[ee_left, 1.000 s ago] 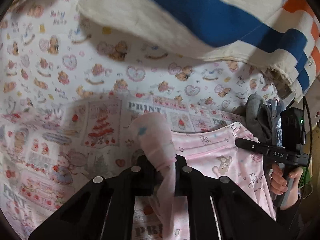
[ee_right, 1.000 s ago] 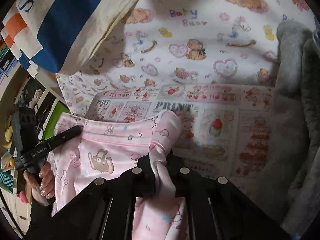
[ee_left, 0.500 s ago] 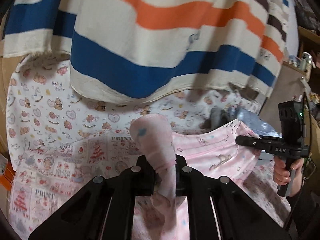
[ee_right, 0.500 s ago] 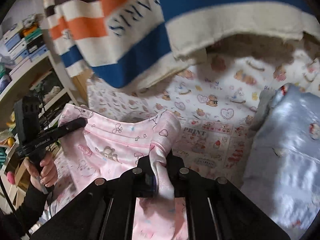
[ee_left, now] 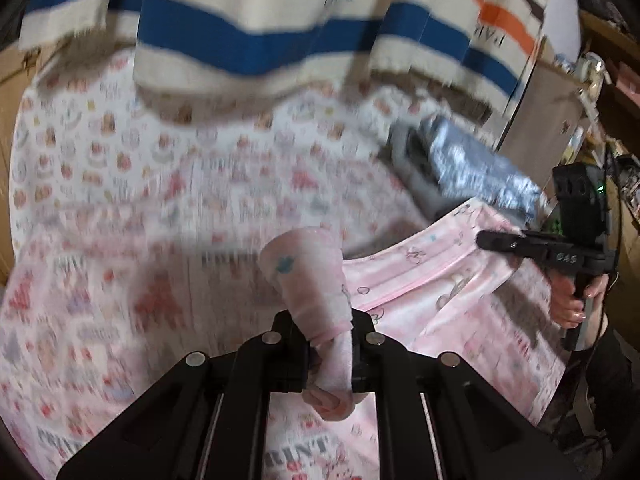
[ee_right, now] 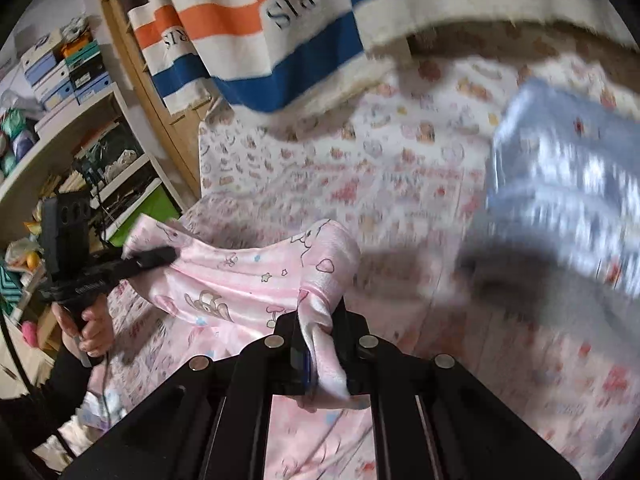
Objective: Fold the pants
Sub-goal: 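Lift the pants leg with both tools and fold it over the other leg, then open both tools and move them back over the folded pink pants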
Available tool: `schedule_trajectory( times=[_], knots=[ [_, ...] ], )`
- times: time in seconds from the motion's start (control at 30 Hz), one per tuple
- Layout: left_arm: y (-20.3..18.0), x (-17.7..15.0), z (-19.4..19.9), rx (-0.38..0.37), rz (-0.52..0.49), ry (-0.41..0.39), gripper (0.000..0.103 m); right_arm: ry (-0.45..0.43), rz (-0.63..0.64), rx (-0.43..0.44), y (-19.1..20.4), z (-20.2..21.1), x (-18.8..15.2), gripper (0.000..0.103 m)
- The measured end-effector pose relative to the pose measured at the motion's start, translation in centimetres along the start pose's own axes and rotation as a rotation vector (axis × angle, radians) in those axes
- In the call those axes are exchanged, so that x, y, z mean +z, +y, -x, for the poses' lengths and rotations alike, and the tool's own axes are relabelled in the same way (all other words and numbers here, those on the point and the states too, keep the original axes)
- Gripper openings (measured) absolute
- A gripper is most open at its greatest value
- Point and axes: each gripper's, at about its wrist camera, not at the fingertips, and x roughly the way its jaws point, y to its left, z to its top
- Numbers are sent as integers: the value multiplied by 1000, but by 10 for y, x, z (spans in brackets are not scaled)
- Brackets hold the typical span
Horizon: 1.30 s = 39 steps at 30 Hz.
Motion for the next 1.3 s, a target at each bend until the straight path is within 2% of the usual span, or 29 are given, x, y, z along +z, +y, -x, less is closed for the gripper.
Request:
schedule_trajectory(
  times=[0.1,0.27,0.47,0.5,0.53,0.57,0.6,0.63,0.7,0.77,0.83,0.93,1.03,1.13,1.23,1.3],
  knots=[
    [-1,-12,-6,-4,11,35,10,16,-14,-4,-2,-2,-12,7],
    [-5,-20,-2,-3,4,39,12,39,-37,-12,-4,-2,-23,7],
    [1,-25,-13,43,23,70,24,93,-80,-17,-14,-15,-30,10],
    [2,-26,-13,45,29,72,27,92,-102,-19,-17,-16,-31,16],
    [2,-26,-13,61,34,71,36,89,-111,-35,-19,-15,-32,21],
    [3,-26,-10,80,37,68,44,87,-115,-61,-20,-13,-32,35],
    [3,-25,-6,94,35,62,46,88,-118,-100,-21,-11,-31,56],
    [3,-24,-2,99,31,57,46,87,-119,-162,-20,-6,-29,63],
    [2,-23,11,112,16,30,48,65,-107,-194,-19,6,-26,65],
    [0,-23,30,142,-1,-21,55,15,-98,-199,-16,27,-21,65],
    [-7,-26,49,172,-23,-78,57,-53,-88,-187,-8,53,-20,65],
    [-17,-35,79,259,-19,-172,57,-139,-45,-190,10,83,-27,65],
    [-27,-49,105,243,18,-234,57,-180,19,-189,34,106,-45,65],
    [-47,-68,125,235,-12,-288,57,-224,70,-172,61,125,-66,65],
    [-69,-91,138,270,-40,-352,57,-314,133,-192,83,142,-90,65],
    [-74,-105,142,269,8,-370,57,-370,159,-206,93,146,-108,65]
  ],
)
